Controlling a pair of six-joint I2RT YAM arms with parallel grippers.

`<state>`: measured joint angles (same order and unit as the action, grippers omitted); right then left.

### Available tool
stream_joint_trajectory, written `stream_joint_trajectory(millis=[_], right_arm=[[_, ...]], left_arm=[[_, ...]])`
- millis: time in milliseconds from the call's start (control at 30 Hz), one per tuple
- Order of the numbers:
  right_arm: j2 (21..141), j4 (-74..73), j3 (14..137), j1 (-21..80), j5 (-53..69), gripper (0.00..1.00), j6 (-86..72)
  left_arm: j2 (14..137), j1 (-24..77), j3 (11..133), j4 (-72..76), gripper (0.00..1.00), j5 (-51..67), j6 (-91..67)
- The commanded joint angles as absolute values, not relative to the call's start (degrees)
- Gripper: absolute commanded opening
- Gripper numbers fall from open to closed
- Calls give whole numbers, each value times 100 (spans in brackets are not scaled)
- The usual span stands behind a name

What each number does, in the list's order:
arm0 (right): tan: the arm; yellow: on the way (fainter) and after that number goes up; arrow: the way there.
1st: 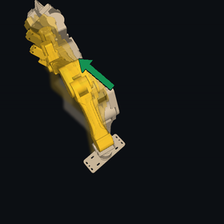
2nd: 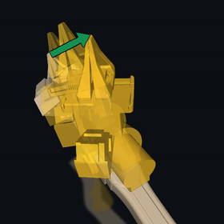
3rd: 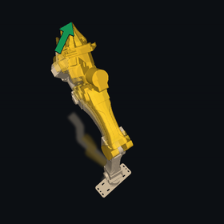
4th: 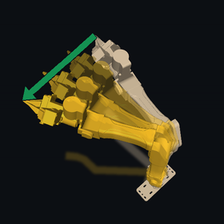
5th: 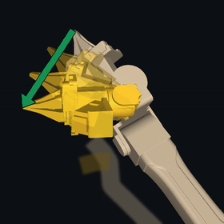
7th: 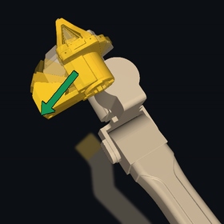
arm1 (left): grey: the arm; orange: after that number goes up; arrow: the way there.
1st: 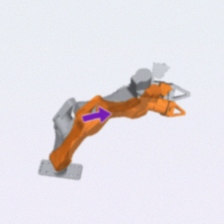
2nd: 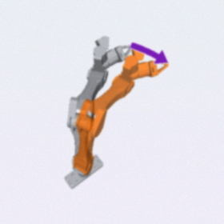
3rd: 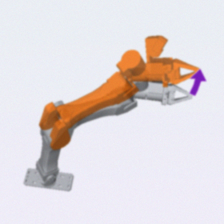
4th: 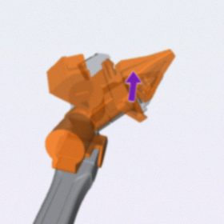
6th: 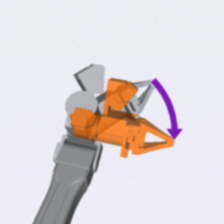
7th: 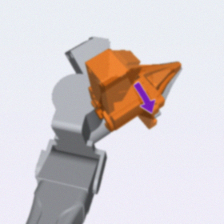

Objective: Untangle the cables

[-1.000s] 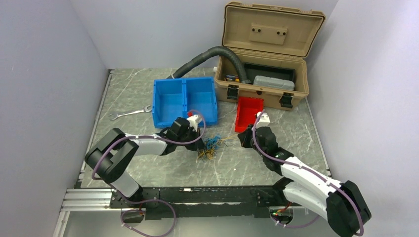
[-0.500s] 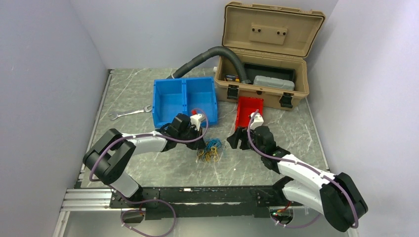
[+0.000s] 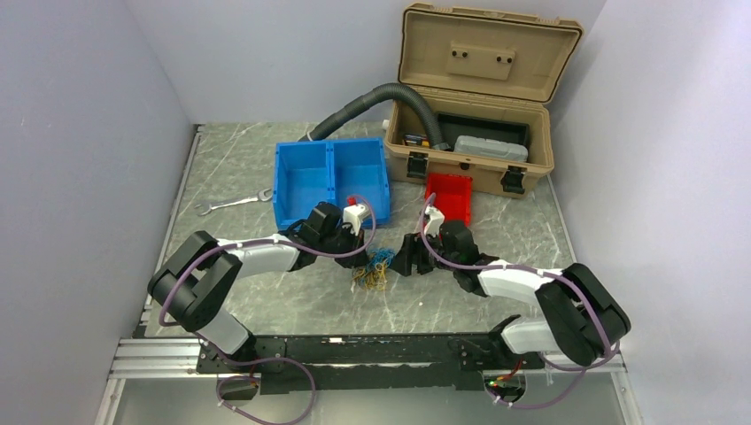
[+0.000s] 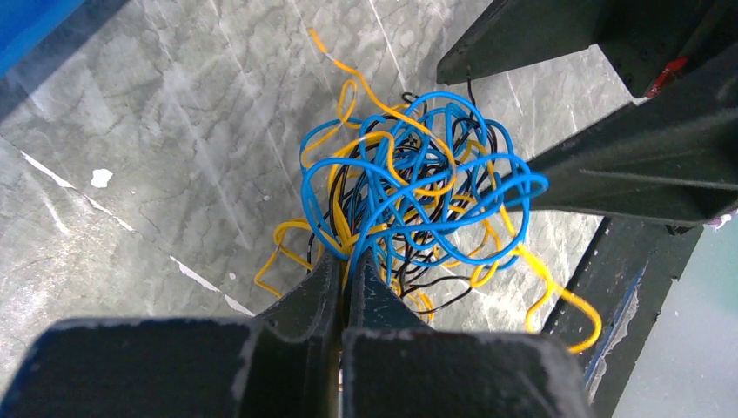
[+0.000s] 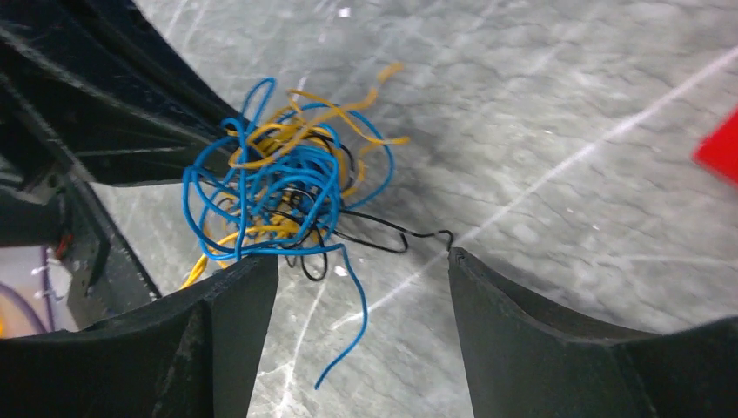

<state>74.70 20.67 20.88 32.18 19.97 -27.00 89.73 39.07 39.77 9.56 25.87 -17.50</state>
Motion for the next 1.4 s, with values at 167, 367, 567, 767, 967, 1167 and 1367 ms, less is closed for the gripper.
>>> stream_joint_trajectory(millis=[167, 367, 567, 767, 967, 1167, 1367], right_arm=[[7782, 2900, 2400, 3389, 2861, 74, -2629], [7741, 2899, 2410, 3487, 2680, 24, -2619], [6837, 2143, 2216, 3480, 989, 0, -2638], [5872, 947, 2074, 3439, -1294, 0, -3000], [5392, 775, 1916, 3410, -1754, 0, -3109], [5387, 845, 1921, 3406, -1625, 0, -3038], [5725, 1461, 1928, 3411, -479, 0, -2724]], left_arm=[[8985, 3911, 3974, 1801, 0, 3738, -1803], [8958, 3913, 3709, 2685, 0, 4207, -2206], [8683, 3837, 3672, 2137, 0, 3464, -2059], [8330, 3173, 3096, 2769, 0, 3438, -2559], [8148, 2751, 2793, 3120, 0, 3563, -2761], [7972, 2747, 2777, 2948, 6, 3414, -2606], [7800, 2760, 2853, 2717, 40, 3524, -2265]])
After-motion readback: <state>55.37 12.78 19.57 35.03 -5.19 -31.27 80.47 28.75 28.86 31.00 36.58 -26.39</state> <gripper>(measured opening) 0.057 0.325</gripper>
